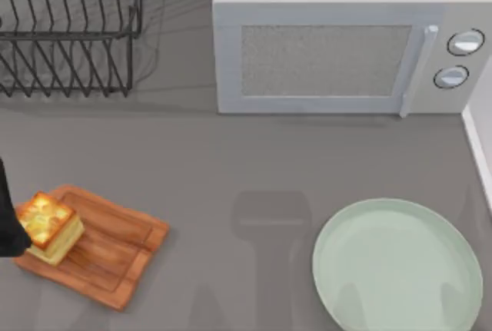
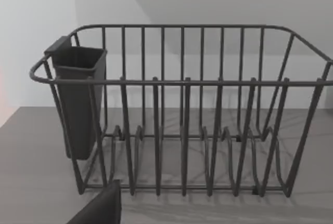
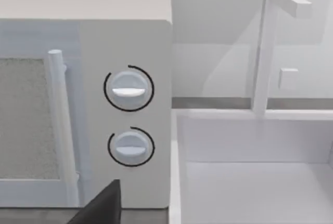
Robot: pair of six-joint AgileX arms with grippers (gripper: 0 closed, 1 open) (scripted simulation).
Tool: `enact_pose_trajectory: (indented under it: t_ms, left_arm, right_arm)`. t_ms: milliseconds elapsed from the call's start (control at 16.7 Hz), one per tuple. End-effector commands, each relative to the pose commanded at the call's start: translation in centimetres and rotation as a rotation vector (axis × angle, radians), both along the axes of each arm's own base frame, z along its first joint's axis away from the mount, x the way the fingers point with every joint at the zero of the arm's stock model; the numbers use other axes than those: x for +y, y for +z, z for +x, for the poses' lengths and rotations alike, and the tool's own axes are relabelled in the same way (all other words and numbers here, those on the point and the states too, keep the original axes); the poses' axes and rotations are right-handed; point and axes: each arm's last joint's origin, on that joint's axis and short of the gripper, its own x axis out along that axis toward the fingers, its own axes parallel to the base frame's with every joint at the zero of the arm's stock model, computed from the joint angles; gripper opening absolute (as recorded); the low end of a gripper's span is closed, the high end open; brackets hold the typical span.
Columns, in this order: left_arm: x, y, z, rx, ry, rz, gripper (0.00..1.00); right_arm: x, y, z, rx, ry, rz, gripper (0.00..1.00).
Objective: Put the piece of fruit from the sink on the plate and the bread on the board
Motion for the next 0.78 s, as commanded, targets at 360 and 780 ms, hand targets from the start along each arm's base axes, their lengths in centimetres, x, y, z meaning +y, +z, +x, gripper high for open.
enact_pose_trajectory:
  t_ms: [360,780]
  left_arm:
    - [0.0,0.0,0.0,0.000,0.000,0.000,1.00]
    - [0.0,0.0,0.0,0.000,0.000,0.000,1.00]
  right_arm:
    - [-0.6,5.7,2.5,0.285,-0.042,-0.038,1.00]
    - [-3.2,9.8,13.7,0.831,-0.069,-0.057,1.00]
